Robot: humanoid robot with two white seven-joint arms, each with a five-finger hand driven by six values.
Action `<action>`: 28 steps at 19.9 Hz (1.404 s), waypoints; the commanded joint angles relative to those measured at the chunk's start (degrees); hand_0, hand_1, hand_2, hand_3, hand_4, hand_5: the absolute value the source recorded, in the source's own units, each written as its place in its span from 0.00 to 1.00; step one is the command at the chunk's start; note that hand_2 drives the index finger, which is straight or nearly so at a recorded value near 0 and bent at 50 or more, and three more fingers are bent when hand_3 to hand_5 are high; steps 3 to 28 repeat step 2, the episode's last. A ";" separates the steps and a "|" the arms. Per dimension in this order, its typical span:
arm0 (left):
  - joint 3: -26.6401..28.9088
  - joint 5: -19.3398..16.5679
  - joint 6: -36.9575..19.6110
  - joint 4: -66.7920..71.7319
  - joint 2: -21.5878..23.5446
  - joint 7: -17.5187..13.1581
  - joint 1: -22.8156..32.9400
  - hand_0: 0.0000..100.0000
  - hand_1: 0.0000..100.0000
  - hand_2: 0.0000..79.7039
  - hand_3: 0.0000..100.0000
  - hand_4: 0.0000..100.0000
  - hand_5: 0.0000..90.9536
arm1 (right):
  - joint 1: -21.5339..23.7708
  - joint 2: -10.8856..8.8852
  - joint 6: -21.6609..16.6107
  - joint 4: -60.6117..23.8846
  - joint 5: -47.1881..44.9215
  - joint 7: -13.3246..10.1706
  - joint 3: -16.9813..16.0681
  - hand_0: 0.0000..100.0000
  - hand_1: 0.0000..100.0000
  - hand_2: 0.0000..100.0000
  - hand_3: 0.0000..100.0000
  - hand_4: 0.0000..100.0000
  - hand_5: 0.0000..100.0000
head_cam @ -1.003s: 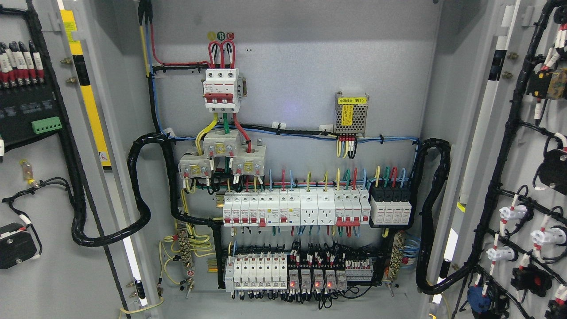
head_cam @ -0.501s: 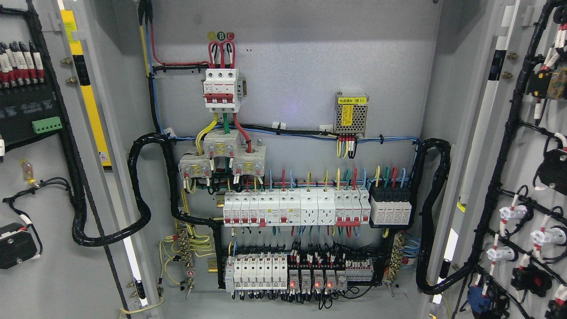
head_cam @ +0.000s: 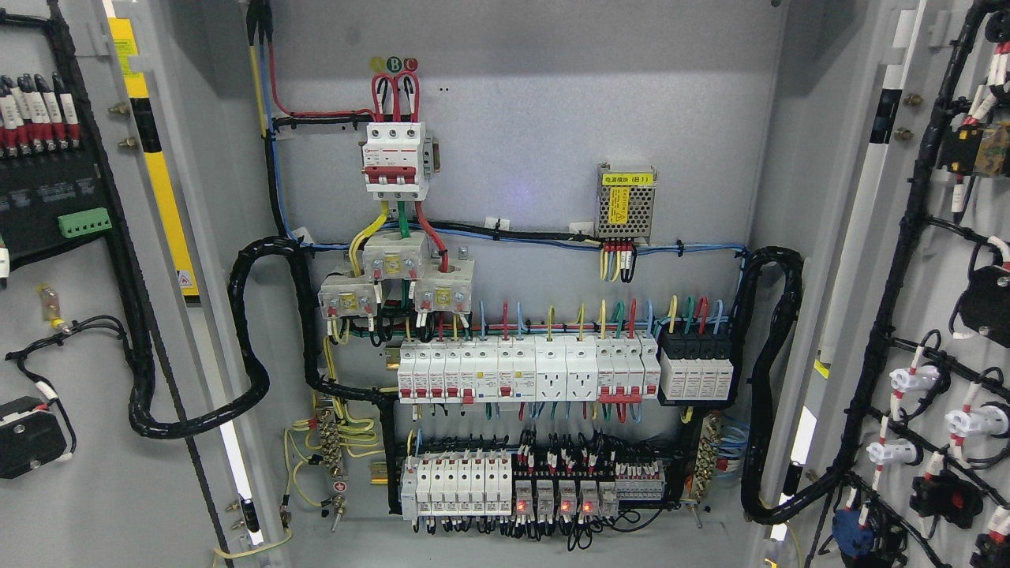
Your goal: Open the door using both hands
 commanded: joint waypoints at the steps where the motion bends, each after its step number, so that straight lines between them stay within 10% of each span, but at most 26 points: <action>1: -8.62 -4.04 0.68 4.57 -0.18 -0.14 -0.31 0.12 0.56 0.00 0.00 0.00 0.00 | -0.53 0.98 0.67 5.15 1.84 -0.54 -0.48 0.00 0.50 0.04 0.00 0.00 0.00; 28: -8.62 -4.48 0.85 4.57 -0.18 -0.14 -0.31 0.12 0.56 0.00 0.00 0.00 0.00 | -0.53 0.98 0.76 5.15 1.84 -0.54 -0.48 0.00 0.50 0.04 0.00 0.00 0.00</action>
